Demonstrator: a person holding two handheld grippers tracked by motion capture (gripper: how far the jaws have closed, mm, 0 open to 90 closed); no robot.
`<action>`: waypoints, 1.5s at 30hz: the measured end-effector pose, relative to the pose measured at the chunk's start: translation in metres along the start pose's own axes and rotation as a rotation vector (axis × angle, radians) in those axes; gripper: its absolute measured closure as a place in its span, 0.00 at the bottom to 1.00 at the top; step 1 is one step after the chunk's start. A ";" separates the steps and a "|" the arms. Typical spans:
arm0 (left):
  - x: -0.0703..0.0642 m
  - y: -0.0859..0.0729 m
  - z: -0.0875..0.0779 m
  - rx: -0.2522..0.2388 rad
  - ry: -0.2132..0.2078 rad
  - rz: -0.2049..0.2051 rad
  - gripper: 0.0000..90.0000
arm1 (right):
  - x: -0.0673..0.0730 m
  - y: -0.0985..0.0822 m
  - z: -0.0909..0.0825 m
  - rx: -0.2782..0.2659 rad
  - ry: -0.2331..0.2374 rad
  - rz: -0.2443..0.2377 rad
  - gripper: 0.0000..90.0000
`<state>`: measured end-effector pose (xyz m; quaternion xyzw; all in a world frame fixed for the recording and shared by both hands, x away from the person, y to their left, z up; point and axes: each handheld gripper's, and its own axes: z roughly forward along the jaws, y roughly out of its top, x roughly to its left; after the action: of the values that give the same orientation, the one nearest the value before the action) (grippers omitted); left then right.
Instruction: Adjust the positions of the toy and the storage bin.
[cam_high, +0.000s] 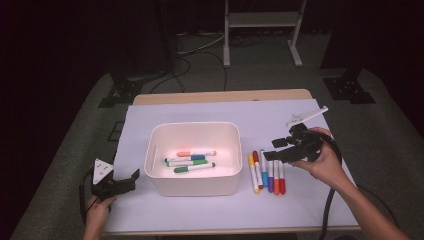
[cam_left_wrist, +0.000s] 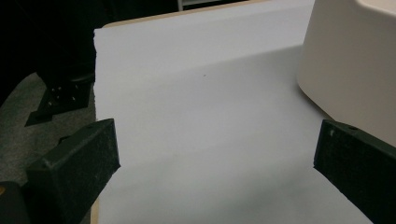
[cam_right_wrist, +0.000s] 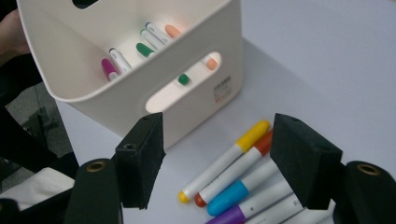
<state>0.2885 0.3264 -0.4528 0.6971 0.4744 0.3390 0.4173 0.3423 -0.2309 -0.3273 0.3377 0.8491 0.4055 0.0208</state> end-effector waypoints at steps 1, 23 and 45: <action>0.000 0.000 0.000 0.001 0.000 -0.001 0.00 | -0.003 -0.005 0.001 0.001 -0.015 0.011 0.38; 0.000 0.000 0.000 0.002 0.000 -0.002 0.00 | -0.040 -0.076 0.032 0.079 -0.207 0.115 0.44; 0.000 0.000 0.000 0.001 -0.002 -0.002 0.00 | -0.053 -0.108 0.036 0.119 -0.380 0.201 0.72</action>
<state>0.2887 0.3264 -0.4528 0.6973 0.4747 0.3378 0.4176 0.3341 -0.2859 -0.4405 0.4917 0.8144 0.2839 0.1198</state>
